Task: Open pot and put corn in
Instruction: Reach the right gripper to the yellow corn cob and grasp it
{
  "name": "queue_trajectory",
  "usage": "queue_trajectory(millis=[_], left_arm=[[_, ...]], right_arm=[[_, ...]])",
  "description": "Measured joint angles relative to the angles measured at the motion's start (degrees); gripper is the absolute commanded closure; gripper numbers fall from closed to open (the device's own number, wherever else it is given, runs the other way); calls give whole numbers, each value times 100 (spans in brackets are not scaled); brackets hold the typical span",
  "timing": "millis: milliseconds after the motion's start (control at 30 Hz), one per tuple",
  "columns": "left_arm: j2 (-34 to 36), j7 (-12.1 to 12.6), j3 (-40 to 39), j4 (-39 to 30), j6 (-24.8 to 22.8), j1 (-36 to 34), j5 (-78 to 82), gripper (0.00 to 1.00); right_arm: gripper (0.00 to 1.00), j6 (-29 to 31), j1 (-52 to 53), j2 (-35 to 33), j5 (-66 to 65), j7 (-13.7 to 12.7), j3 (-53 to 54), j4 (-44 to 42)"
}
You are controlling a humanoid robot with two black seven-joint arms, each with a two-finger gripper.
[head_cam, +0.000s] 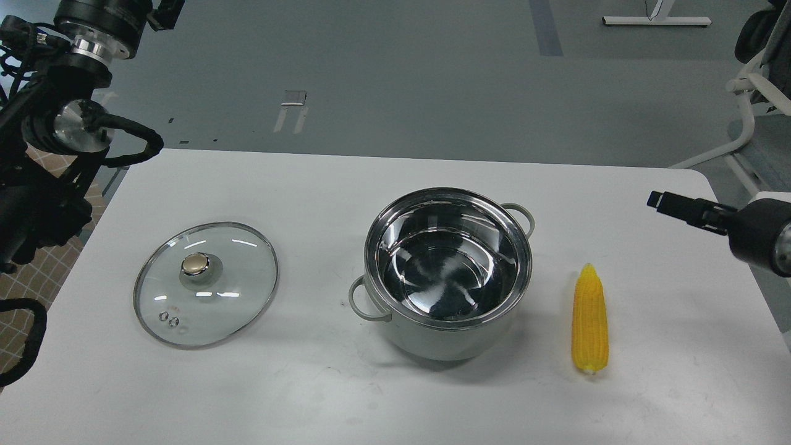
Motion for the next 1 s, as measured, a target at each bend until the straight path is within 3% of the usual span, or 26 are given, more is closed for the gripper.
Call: queue_trajectory(millis=[333,533,600,667,800,933,1000], left_arm=[[-81,-12,-38,-64,-17,-23,-3,3],[-86,-12,-63,-66,-39,-23,-3,3],[-91,-12,-64,-70,-41,-23,-3,3],[-93,-12,-64,-70,-41,-23,-2,3],[-93,-12,-59,-63,-41,-23,5,3],[-94,-12,-56,-61,-41,-22,6,3],[-94,-12,-56,-61,-39,-10,6,3]], right_arm=[[1,0,-322,814,-967,-138,-723,-39],[12,2,-524,1364,-1377,-149,-738,-354],[27,2,-535,1455,-1415,-173,-739,-451],[34,2,-541,1491,-1449,-187,-749,-534],[56,2,-578,1513,-1463,-190,-820,-590],[65,2,-598,1531,-1463,-175,-841,-610],[79,2,-598,1540,-1463,-170,-842,-623]])
